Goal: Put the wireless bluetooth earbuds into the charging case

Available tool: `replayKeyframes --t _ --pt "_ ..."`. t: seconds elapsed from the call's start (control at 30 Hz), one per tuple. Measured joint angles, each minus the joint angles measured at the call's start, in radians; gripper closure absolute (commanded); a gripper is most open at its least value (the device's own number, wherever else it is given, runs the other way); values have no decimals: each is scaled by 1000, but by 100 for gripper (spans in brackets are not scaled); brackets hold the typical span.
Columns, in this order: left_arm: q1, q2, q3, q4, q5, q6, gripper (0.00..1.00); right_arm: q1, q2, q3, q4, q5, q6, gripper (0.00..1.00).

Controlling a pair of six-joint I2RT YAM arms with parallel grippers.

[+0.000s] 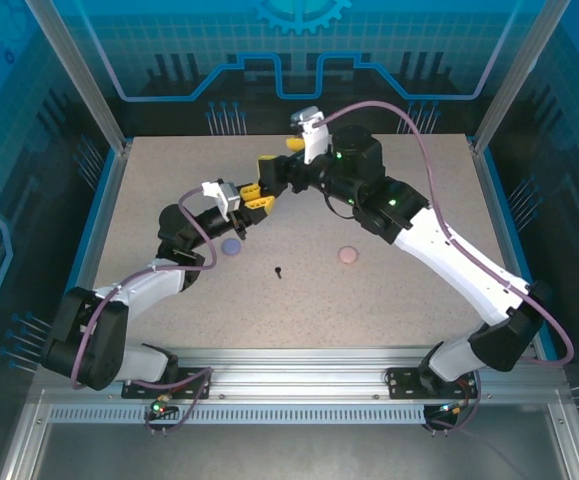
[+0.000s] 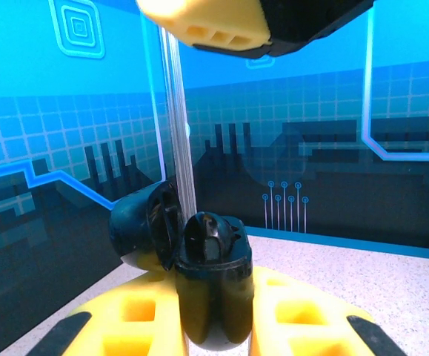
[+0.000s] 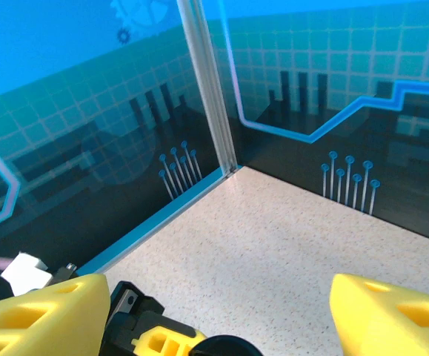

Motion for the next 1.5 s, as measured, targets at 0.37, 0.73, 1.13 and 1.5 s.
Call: replayKeyframes --t 0.37,0.73,1.13,1.5 --pt "-1 -5 -6 32 -45 3 100 -46 -170 -205 -17 94 122 20" --pt "-1 -77 -52 57 -115 3 100 -103 -122 -341 -208 144 216 21" --pt "-1 -132 -86 58 -185 2 100 -10 178 -334 -301 142 296 25" --pt "-1 -166 -108 57 -253 3 100 111 460 -185 -370 165 395 44"
